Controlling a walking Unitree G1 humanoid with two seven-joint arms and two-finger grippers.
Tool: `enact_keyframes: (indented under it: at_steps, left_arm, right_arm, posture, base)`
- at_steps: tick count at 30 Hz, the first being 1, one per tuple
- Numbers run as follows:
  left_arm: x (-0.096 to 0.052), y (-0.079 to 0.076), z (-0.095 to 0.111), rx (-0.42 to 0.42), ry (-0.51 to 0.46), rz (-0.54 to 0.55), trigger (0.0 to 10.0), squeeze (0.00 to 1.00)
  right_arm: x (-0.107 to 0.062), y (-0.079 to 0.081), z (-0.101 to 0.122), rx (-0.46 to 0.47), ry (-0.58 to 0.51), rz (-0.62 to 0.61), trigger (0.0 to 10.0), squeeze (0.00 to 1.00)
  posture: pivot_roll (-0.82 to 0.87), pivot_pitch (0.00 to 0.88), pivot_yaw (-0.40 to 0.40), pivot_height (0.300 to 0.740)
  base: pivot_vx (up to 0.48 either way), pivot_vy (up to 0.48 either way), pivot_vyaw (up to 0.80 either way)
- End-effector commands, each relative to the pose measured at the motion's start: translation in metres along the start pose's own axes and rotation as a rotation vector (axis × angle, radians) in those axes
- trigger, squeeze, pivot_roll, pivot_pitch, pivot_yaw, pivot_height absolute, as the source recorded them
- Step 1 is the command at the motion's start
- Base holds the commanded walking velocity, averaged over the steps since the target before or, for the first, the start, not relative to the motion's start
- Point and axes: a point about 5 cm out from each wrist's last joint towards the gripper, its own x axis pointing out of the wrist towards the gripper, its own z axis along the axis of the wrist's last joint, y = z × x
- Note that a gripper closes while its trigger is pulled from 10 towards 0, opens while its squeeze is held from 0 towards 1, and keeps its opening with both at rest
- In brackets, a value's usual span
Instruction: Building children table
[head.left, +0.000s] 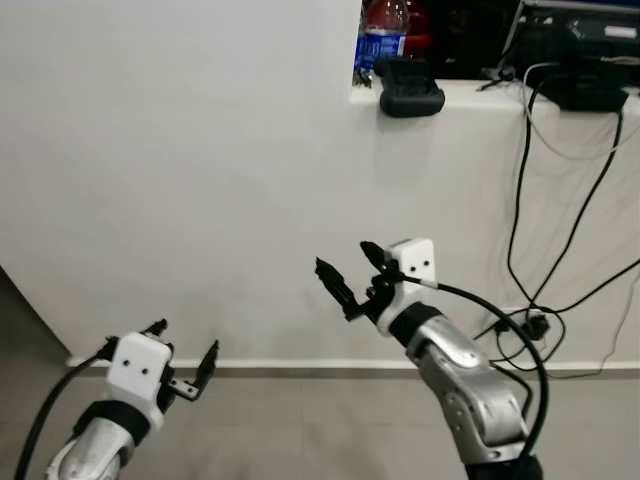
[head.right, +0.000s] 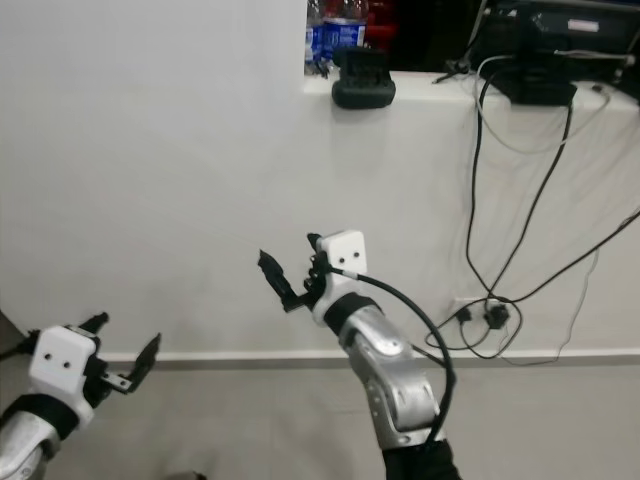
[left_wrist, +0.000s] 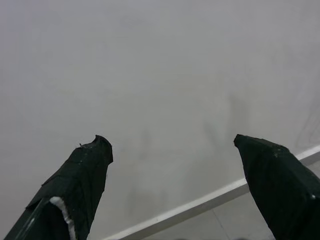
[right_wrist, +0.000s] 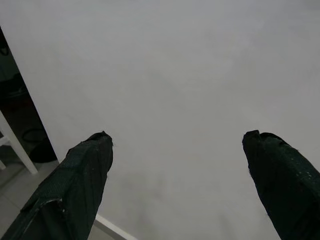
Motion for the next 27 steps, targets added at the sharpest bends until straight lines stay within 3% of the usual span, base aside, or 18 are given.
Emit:
enact_keyframes:
  at_steps: [1,10,27]
  left_arm:
    - [0.001,-0.003,-0.001,-0.009,0.008,-0.011,10.0,0.0]
    - [0.01,-0.002,0.004,0.01,-0.002,0.001,10.0,0.0]
    - [0.016,-0.005,0.005,0.045,-0.003,0.006,10.0,0.0]
  right_arm:
    - [-0.001,-0.001,-0.003,-0.015,0.011,-0.007,10.0,0.0]
    - [0.002,-0.001,-0.005,-0.037,0.003,-0.021,10.0,0.0]
    - [0.004,0.0,-0.007,-0.069,0.005,-0.027,10.0,0.0]
  posture:
    - [0.07,0.0,-0.063,0.705]
    - [0.07,0.0,-0.059,0.74]
    - [0.06,0.0,-0.06,0.74]
  base:
    - [0.0,0.0,0.0]
    - [0.0,0.0,0.0]
    - [0.0,0.0,0.0]
